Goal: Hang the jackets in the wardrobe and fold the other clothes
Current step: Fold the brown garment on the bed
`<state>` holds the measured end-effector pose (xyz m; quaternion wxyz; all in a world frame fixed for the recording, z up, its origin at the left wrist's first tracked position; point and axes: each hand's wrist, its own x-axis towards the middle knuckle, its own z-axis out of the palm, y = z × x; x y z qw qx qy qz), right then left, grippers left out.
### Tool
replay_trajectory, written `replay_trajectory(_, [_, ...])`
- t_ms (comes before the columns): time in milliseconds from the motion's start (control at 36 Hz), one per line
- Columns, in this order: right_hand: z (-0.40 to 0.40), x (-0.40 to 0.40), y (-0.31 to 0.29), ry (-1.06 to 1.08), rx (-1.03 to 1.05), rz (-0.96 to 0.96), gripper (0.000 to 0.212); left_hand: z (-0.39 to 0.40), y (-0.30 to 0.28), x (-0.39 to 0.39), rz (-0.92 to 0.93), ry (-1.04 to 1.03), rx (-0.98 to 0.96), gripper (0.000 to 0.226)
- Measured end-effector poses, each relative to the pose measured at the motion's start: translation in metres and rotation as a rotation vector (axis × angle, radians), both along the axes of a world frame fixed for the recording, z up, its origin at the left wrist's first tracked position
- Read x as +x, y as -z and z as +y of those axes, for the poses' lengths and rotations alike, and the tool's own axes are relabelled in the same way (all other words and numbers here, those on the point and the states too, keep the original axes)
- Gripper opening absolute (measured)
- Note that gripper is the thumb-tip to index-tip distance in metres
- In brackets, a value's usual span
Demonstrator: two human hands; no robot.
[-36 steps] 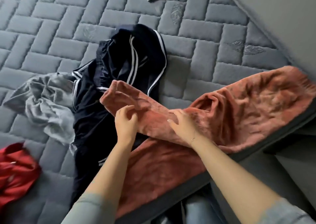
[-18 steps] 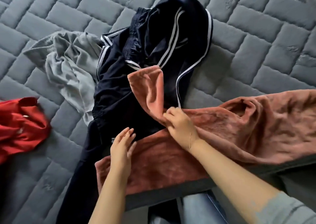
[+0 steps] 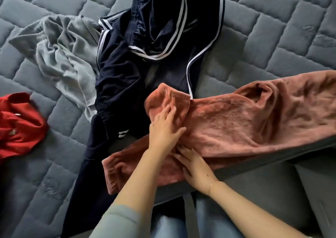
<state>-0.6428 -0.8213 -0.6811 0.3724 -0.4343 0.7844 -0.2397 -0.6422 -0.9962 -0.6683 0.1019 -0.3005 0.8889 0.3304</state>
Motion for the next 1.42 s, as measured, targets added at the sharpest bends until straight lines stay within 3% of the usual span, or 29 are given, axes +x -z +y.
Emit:
replay_trajectory(83, [0.001,0.01,-0.001,0.112,-0.054,-0.045,0.076,0.001,0.015,-0.014,-0.186,-0.003,-0.125,0.085])
replay_trajectory(194, [0.007,0.029,0.0,0.343,0.031,-0.113,0.06,-0.005,0.02,-0.017,-0.057,-0.091,-0.227,0.04])
replay_trajectory(306, [0.009,0.046,-0.008,0.817,0.036,-0.257,0.033,-0.018,-0.002,0.003,0.224,-0.426,0.055,0.008])
replay_trajectory(389, [0.004,0.054,-0.015,1.259,0.018,-0.673,0.02,-0.029,-0.03,0.045,0.385,-0.577,0.246,0.01])
replay_trajectory(500, [-0.006,0.066,-0.012,1.632,-0.108,-1.133,0.012,-0.025,-0.048,0.134,0.355,-0.874,0.495,0.01])
replay_trajectory(556, [-0.013,0.068,-0.01,1.732,-0.17,-1.262,0.011,-0.016,-0.047,0.167,0.255,-0.956,0.814,0.027])
replay_trajectory(611, [-0.019,0.068,-0.008,1.764,-0.212,-1.355,0.017,-0.012,-0.043,0.19,0.14,-1.081,1.129,0.039])
replay_trajectory(722, [-0.031,0.064,-0.005,1.864,-0.327,-1.44,0.059,-0.019,-0.034,0.212,0.205,-1.276,1.325,0.035])
replay_trajectory(833, [-0.043,0.059,0.001,1.967,-0.271,-1.369,0.066,-0.045,-0.023,0.201,0.209,-1.34,1.219,0.028])
replay_trajectory(944, [-0.051,0.06,0.006,2.008,-0.182,-1.247,0.04,-0.058,-0.018,0.18,0.158,-1.372,1.086,0.034])
replay_trajectory(1083, [-0.045,0.072,0.0,2.083,-0.11,-0.992,0.017,-0.059,-0.035,0.195,0.302,-1.18,0.985,0.035])
replay_trajectory(1167, [-0.033,0.088,0.0,2.047,-0.108,-0.915,0.024,-0.06,-0.046,0.224,0.439,-1.038,1.077,0.032])
replay_trajectory(1250, [-0.021,0.103,0.001,2.003,-0.076,-0.989,0.029,-0.058,-0.04,0.251,0.408,-1.03,1.098,0.024])
replay_trajectory(1361, [-0.007,0.106,0.011,1.941,-0.059,-1.147,0.019,-0.055,-0.02,0.263,0.144,-0.954,0.943,0.028])
replay_trajectory(1417, [-0.003,0.102,0.016,1.93,-0.072,-1.171,0.034,-0.058,-0.016,0.256,0.087,-0.899,0.932,0.038])
